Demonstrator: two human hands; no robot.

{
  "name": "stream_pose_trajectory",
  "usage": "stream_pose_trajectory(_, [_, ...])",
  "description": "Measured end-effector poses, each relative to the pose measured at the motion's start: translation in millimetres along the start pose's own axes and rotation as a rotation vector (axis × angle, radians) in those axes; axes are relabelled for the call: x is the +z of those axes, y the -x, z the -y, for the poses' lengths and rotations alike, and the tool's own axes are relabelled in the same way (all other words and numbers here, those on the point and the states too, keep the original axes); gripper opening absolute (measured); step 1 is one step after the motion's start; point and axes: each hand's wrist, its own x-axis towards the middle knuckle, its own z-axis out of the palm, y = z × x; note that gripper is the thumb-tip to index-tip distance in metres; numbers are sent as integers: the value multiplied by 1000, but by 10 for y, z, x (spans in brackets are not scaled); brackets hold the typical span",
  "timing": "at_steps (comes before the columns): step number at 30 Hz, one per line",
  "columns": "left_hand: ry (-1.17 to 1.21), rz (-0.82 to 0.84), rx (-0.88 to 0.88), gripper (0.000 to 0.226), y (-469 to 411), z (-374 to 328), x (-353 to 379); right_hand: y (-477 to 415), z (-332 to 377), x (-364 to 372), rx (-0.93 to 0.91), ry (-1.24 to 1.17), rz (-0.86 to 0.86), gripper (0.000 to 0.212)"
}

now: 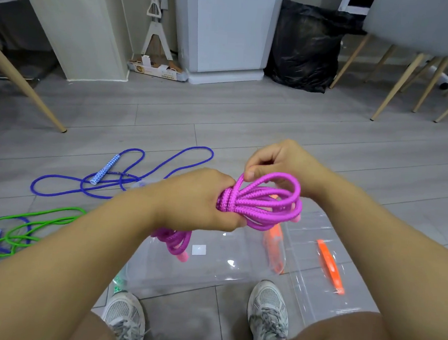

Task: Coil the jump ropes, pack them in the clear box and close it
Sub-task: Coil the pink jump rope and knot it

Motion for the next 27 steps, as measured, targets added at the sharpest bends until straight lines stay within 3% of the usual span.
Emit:
stream_pose_trajectory(2, [203,-39,18,34,19,-38,-24,45,-29,19,8,-11,-14,18])
stream_pose_trajectory(4, [576,-122,-12,20,26,-66,-65,47,-49,84,-23,8,-109,29])
stream_pose_trajectory(7, [913,-308,-103,17,-32,-45,-105,48,49,223,22,-144,-68,32])
stream_pose_trajectory(9, [909,-464,-180,26,-86,6,-95,45,103,295,53,-127,-31,26])
stream_pose_trajectory(14, [727,-723,-263,17,-164,122,17,85,226,397,79,151,-8,26])
stream_pose_trajectory(22, [646,-698,-256,13,-201,212,13,155,321,419,89,290,-40,21])
stream_pose_trajectory(27, [445,-628,-316,15,-161,328,-8,175,333,394,76,383,-15,14])
